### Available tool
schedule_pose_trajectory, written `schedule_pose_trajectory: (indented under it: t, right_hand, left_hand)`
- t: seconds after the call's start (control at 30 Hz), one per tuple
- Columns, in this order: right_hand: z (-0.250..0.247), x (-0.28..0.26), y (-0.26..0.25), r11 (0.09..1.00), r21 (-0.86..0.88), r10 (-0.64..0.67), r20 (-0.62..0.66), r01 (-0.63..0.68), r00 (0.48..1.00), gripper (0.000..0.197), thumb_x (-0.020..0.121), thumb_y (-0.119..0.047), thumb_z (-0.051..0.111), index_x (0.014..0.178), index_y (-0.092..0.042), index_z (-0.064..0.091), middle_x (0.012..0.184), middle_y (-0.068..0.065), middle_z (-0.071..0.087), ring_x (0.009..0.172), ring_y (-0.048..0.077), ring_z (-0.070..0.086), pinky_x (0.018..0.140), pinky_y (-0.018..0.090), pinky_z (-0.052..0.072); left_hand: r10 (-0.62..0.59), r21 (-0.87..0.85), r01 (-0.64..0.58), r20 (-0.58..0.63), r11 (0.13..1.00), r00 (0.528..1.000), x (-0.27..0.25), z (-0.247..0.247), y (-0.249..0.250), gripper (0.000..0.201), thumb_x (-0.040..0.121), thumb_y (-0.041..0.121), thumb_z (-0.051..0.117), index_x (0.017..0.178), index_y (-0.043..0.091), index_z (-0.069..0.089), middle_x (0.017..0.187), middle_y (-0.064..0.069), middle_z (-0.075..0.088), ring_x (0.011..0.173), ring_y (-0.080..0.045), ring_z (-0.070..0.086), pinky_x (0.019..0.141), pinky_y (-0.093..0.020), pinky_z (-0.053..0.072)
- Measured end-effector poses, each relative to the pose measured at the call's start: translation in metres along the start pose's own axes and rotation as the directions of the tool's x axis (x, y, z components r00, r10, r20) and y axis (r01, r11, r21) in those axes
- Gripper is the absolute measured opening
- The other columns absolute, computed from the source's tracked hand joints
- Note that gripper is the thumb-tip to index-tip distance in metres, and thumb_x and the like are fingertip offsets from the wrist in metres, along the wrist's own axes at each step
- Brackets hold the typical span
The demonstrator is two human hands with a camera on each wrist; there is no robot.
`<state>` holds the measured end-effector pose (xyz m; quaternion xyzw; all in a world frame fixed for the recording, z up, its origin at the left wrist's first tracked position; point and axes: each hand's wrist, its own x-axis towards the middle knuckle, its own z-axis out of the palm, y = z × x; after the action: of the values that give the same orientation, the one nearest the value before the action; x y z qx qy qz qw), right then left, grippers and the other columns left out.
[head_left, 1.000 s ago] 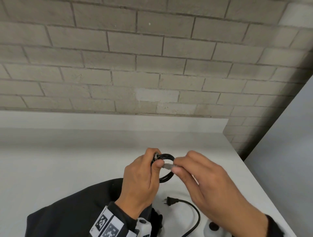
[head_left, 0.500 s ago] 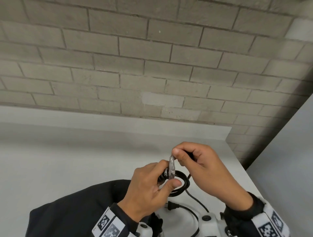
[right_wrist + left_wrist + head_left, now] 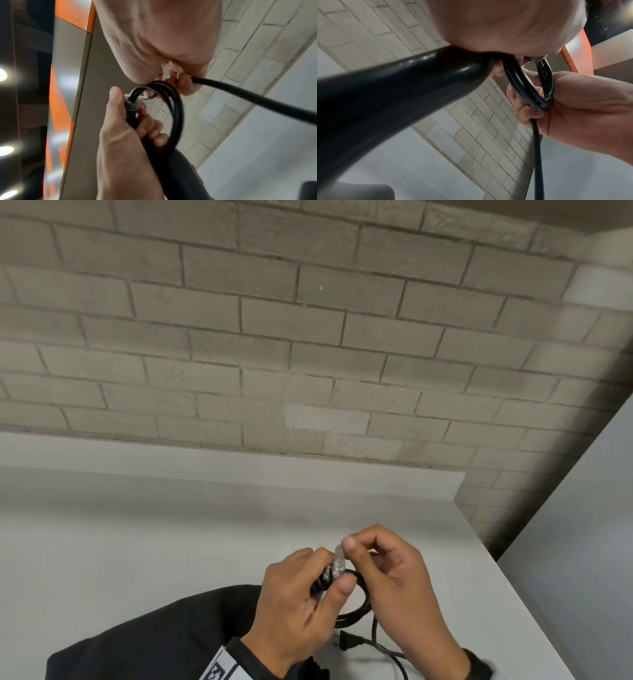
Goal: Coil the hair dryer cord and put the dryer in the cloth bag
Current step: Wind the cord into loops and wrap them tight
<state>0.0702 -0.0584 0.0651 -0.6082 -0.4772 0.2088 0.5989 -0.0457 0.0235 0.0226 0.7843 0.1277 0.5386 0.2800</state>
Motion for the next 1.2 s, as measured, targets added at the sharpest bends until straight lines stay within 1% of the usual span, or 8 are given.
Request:
schedule_pose_trajectory:
  t: [0.13, 0.33, 0.67, 0.77, 0.83, 0.93, 1.1, 1.2]
  right_hand:
    - [0.001, -0.018, 0.009, 0.996, 0.078, 0.023, 0.126, -0.033, 0.992, 0.019, 0.085, -0.043, 0.066, 0.095, -0.027, 0.072, 0.083, -0.004, 0.073, 0.072, 0.008, 0.064, 0.067, 0.023, 0.051]
    - [-0.001, -0.021, 0.014, 0.999, -0.021, 0.053, 0.176, -0.050, 0.983, 0.010, 0.084, -0.013, 0.073, 0.086, -0.023, 0.072, 0.079, 0.003, 0.069, 0.077, 0.022, 0.064, 0.077, 0.041, 0.054]
    - [-0.012, -0.013, 0.013, 0.999, -0.020, 0.039, 0.248, -0.035, 0.968, 0.011, 0.085, -0.011, 0.072, 0.084, -0.022, 0.071, 0.077, -0.006, 0.068, 0.076, 0.009, 0.062, 0.075, 0.027, 0.051]
    - [0.001, -0.022, 0.026, 0.982, -0.181, -0.069, -0.043, 0.060, 0.997, 0.027, 0.075, -0.021, 0.080, 0.093, -0.033, 0.063, 0.092, -0.010, 0.064, 0.085, 0.012, 0.060, 0.078, 0.021, 0.048]
    - [0.009, -0.029, 0.033, 0.906, -0.384, -0.286, -0.240, 0.180, 0.928, 0.031, 0.071, -0.028, 0.079, 0.091, -0.031, 0.056, 0.089, -0.010, 0.056, 0.081, 0.010, 0.054, 0.071, 0.012, 0.043]
    - [0.022, -0.037, 0.039, 0.662, -0.657, -0.574, -0.135, 0.361, 0.808, 0.005, 0.085, -0.018, 0.067, 0.088, -0.014, 0.068, 0.078, 0.002, 0.059, 0.066, 0.014, 0.057, 0.055, 0.022, 0.048]
    - [0.027, -0.037, 0.025, 0.622, -0.765, -0.311, -0.046, 0.166, 0.949, 0.025, 0.091, -0.026, 0.050, 0.094, -0.015, 0.071, 0.078, 0.000, 0.055, 0.043, 0.015, 0.046, 0.034, 0.024, 0.040]
    - [0.022, -0.035, 0.013, 0.713, -0.701, -0.029, -0.014, 0.010, 0.999, 0.017, 0.096, -0.022, 0.051, 0.094, -0.020, 0.067, 0.085, -0.008, 0.050, 0.056, 0.012, 0.052, 0.051, 0.018, 0.044]
  left_hand:
    - [-0.041, -0.019, 0.040, -0.073, 0.999, 0.997, 0.001, -0.004, -0.003, 0.040, 0.100, 0.054, 0.041, 0.080, 0.023, 0.055, 0.063, 0.010, 0.051, 0.054, -0.008, 0.048, 0.048, -0.027, 0.042]
    - [-0.071, -0.020, 0.069, -0.085, 0.997, 0.994, 0.001, -0.002, -0.004, 0.038, 0.100, 0.056, 0.040, 0.082, 0.026, 0.054, 0.065, 0.020, 0.045, 0.056, 0.001, 0.045, 0.051, -0.017, 0.039]
    - [-0.171, -0.062, 0.167, -0.066, 0.984, 0.983, -0.001, 0.005, 0.002, 0.037, 0.096, 0.064, 0.041, 0.087, 0.033, 0.059, 0.064, 0.013, 0.061, 0.054, -0.006, 0.060, 0.051, -0.023, 0.049]
    - [-0.208, -0.037, 0.205, -0.091, 0.978, 0.974, -0.001, 0.007, 0.001, 0.039, 0.094, 0.067, 0.041, 0.089, 0.033, 0.060, 0.063, 0.010, 0.062, 0.055, -0.010, 0.061, 0.051, -0.032, 0.051]
    - [-0.214, -0.019, 0.213, -0.105, 0.977, 0.971, -0.001, 0.008, 0.002, 0.039, 0.094, 0.067, 0.041, 0.088, 0.034, 0.059, 0.061, 0.009, 0.060, 0.053, -0.012, 0.059, 0.050, -0.035, 0.050]
    - [-0.212, -0.011, 0.212, -0.101, 0.977, 0.972, -0.003, 0.010, 0.004, 0.038, 0.094, 0.067, 0.040, 0.089, 0.034, 0.058, 0.061, 0.007, 0.060, 0.051, -0.011, 0.058, 0.048, -0.034, 0.049]
    - [-0.212, 0.007, 0.213, -0.083, 0.977, 0.974, -0.003, 0.010, 0.002, 0.037, 0.094, 0.068, 0.039, 0.090, 0.035, 0.057, 0.061, 0.010, 0.061, 0.053, -0.009, 0.061, 0.051, -0.029, 0.050]
    - [-0.169, 0.075, 0.173, -0.061, 0.982, 0.984, -0.003, 0.010, 0.004, 0.035, 0.096, 0.066, 0.039, 0.091, 0.035, 0.056, 0.058, 0.021, 0.053, 0.053, -0.004, 0.056, 0.050, -0.021, 0.047]
